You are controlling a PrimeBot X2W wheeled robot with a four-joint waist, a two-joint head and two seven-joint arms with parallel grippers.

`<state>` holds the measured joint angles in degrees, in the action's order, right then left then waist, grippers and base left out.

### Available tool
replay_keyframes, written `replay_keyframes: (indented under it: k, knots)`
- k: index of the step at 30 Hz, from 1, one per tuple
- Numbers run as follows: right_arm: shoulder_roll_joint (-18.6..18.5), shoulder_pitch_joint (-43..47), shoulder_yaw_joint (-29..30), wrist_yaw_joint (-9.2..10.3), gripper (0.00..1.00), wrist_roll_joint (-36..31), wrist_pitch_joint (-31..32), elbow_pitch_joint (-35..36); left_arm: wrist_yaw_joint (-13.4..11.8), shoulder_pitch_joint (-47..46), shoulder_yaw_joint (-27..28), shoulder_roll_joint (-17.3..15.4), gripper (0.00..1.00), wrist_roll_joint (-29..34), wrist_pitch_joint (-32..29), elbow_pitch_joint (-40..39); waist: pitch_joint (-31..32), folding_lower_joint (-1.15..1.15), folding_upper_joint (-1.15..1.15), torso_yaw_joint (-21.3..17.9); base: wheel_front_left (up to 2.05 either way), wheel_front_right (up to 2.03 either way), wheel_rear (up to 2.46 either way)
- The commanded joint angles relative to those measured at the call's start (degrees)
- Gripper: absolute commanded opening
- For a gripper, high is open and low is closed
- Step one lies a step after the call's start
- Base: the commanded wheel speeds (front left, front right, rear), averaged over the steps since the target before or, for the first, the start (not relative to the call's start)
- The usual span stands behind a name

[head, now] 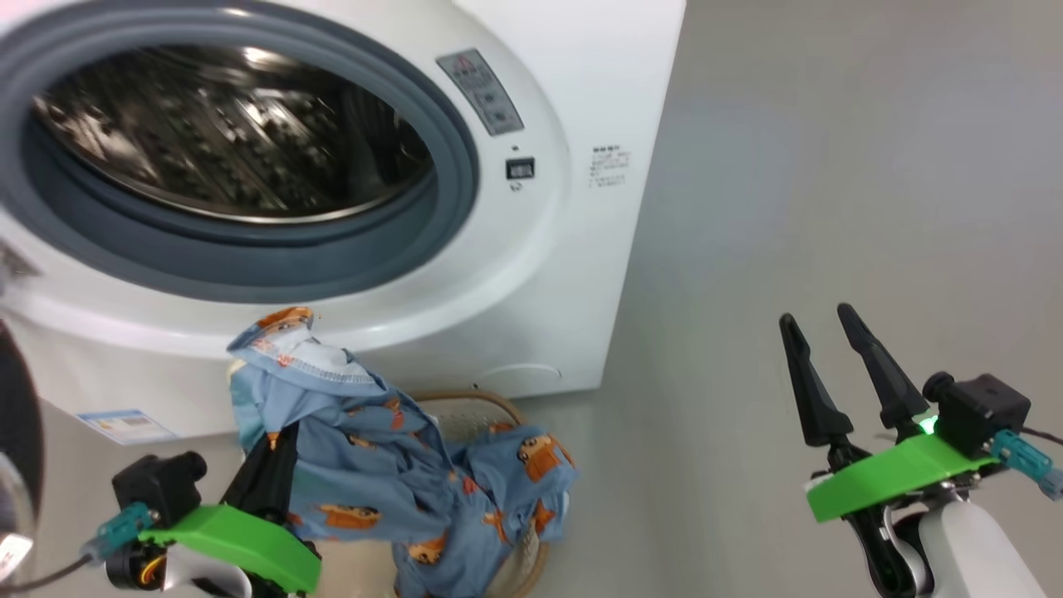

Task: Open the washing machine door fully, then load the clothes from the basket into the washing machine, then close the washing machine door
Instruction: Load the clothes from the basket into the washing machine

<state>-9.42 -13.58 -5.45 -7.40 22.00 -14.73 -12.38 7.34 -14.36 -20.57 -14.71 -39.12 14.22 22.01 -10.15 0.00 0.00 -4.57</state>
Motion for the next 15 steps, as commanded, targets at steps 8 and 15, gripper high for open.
replay_keyframes:
  k: [8,15]
  knots:
    - [-2.38,3.74,-0.61,-0.09,1.00,2.25,-0.27,1.00,-1.84,5.06,6.22,0.69,0.00,4.10,0.77,-11.26,7.22,0.00,0.00,3.22,0.00,0.00,0.00]
    - [-2.67,4.35,-0.48,-0.09,1.00,2.54,-0.27,1.10,-2.70,6.39,6.14,1.06,0.00,3.70,0.52,-14.40,7.82,0.00,0.00,3.62,0.00,0.00,0.00]
